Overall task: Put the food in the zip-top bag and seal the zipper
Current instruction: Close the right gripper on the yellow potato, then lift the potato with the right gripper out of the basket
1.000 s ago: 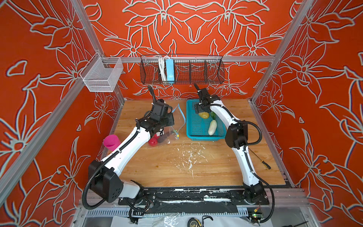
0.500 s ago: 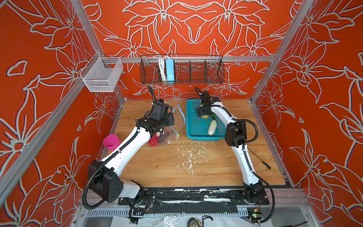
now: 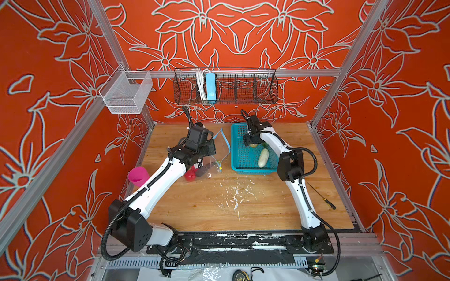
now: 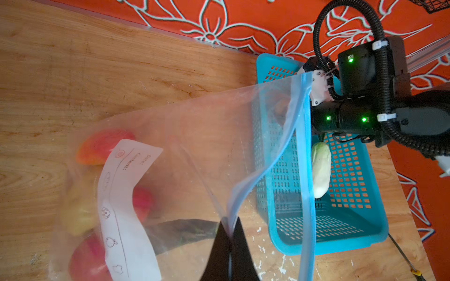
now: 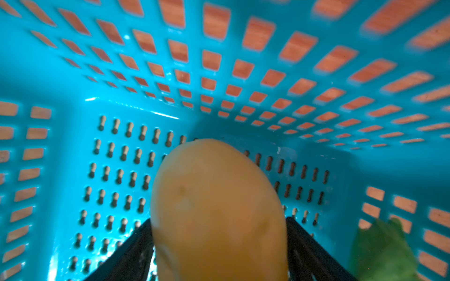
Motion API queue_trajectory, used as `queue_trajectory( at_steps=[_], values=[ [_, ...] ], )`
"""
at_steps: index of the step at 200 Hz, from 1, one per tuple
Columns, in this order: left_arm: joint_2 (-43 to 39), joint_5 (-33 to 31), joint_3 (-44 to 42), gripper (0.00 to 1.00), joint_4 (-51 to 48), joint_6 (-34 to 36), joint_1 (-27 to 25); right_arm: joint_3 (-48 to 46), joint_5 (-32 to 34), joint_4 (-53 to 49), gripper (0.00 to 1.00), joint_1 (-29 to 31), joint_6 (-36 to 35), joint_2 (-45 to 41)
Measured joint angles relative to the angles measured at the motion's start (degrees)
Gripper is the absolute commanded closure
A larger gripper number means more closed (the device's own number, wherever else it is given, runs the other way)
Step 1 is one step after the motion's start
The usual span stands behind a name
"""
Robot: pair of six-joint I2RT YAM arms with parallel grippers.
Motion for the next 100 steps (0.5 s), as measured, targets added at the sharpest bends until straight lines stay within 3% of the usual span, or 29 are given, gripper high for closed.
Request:
queue_trajectory(
  at_steps=[40, 82, 100],
  values=[
    [0.0, 0.15, 0.0, 1.0, 0.0, 0.0, 0.0, 0.0, 0.04, 0.79, 0.23, 0.0, 0.04, 0.04],
    [0.0, 0.13, 0.0, 1.0, 0.0, 0.02, 0.0, 0.0, -0.07, 1.7, 0.42, 0.0, 1.36, 0.2],
    [0.0, 0.13, 0.0, 1.0, 0.0, 0.02, 0.0, 0.0, -0.26, 1.75, 0.45, 0.0, 1.73, 0.2]
  ],
)
